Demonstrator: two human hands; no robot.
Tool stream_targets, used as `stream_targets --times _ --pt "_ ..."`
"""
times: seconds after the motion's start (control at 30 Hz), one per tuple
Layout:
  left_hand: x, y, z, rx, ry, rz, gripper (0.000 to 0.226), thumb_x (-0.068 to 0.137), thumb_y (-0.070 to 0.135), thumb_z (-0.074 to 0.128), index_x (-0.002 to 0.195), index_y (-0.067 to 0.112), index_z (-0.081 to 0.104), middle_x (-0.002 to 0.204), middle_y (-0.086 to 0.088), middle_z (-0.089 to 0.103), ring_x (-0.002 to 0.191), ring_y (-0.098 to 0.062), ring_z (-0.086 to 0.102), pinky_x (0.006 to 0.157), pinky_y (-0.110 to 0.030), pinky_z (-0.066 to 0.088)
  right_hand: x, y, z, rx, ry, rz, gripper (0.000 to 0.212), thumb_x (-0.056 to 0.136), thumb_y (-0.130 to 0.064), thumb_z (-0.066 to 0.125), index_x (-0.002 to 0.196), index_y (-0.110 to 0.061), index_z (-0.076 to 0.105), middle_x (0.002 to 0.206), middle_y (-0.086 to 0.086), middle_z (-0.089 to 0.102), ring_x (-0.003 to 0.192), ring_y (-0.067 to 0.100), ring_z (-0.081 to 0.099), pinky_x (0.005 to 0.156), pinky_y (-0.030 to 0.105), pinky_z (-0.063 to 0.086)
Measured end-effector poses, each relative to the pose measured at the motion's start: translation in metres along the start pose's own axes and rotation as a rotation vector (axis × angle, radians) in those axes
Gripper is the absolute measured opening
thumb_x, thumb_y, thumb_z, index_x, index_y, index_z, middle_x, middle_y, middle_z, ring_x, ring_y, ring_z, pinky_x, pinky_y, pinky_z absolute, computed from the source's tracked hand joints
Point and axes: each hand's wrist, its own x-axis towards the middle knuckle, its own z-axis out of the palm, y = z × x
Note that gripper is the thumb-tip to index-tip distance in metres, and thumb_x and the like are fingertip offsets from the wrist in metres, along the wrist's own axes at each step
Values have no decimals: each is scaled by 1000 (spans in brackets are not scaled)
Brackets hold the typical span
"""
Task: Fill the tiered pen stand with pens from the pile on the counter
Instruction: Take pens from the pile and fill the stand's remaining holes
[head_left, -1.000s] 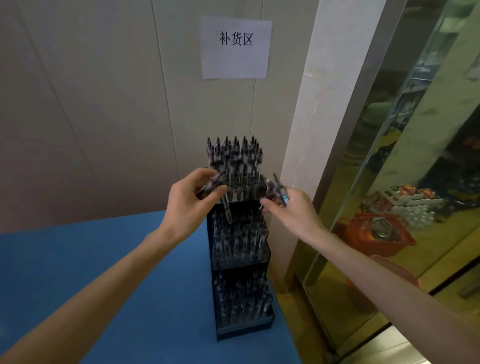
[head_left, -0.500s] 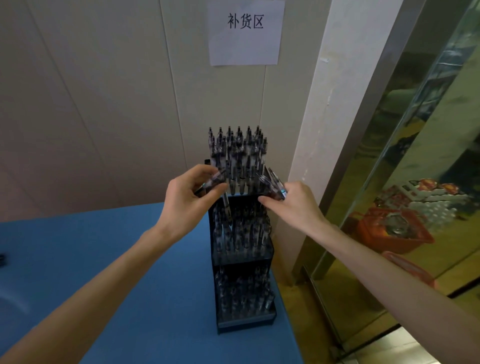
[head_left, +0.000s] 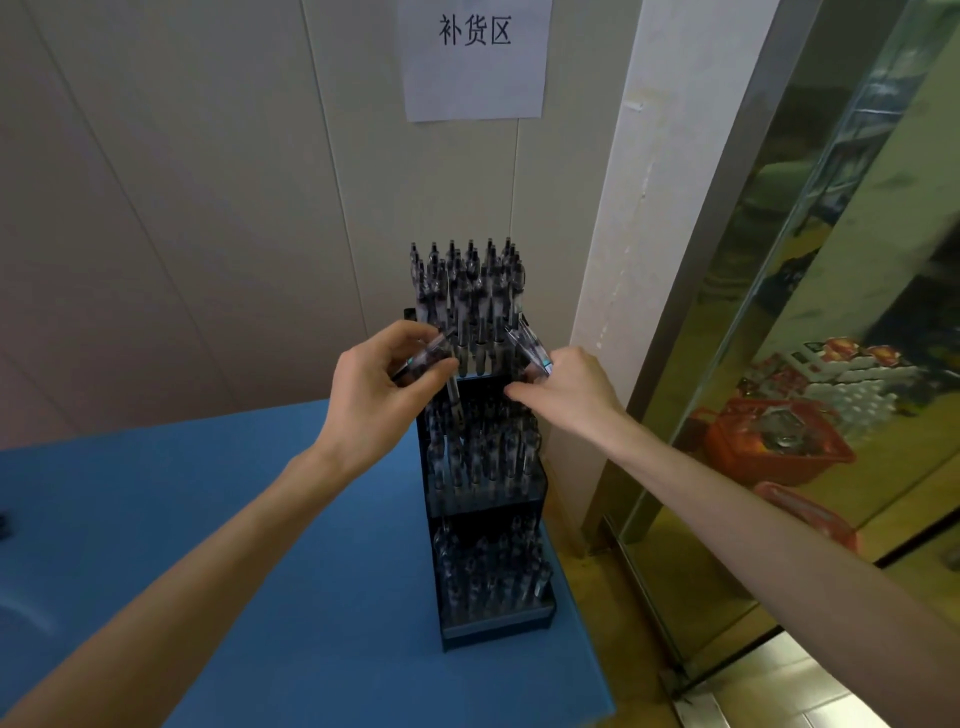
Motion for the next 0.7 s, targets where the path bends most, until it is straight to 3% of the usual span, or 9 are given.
stream_targets --times 0.13,0.4,0.57,0.7 --pt "-2 -1 -3 0 -15 -4 22 91 26 77 109 17 70 93 10 74 82 -7 71 73 -26 56 -2 5 2 39 10 37 35 84 -37 81 74 -6 67 62 8 61 52 17 52 53 31 39" --pt "-3 -1 -7 -5 -24 -8 20 91 29 77 107 18 70 90 9 73 78 -11 69 71 -34 57 -10 8 8 -59 37 -34 33 90 -37 75 69 -12 66 61 5 64 51 18 58 50 31 42" --pt "-2 3 -11 -37 -18 1 19 92 26 76 107 16 70 87 7 72 71 -11 65 66 -25 50 -9 9 -2 146 -75 102 32 87 -32 79 80 -3 65 62 3 57 56 16 55 55 30 40" --pt "-1 4 -14 -66 -7 -29 19 92 28 76 107 17 71 85 9 71 73 -14 67 71 -37 58 -13 13 -2 253 -80 93 35 86 -41 76 80 -11 60 57 0 46 49 13 45 51 28 35"
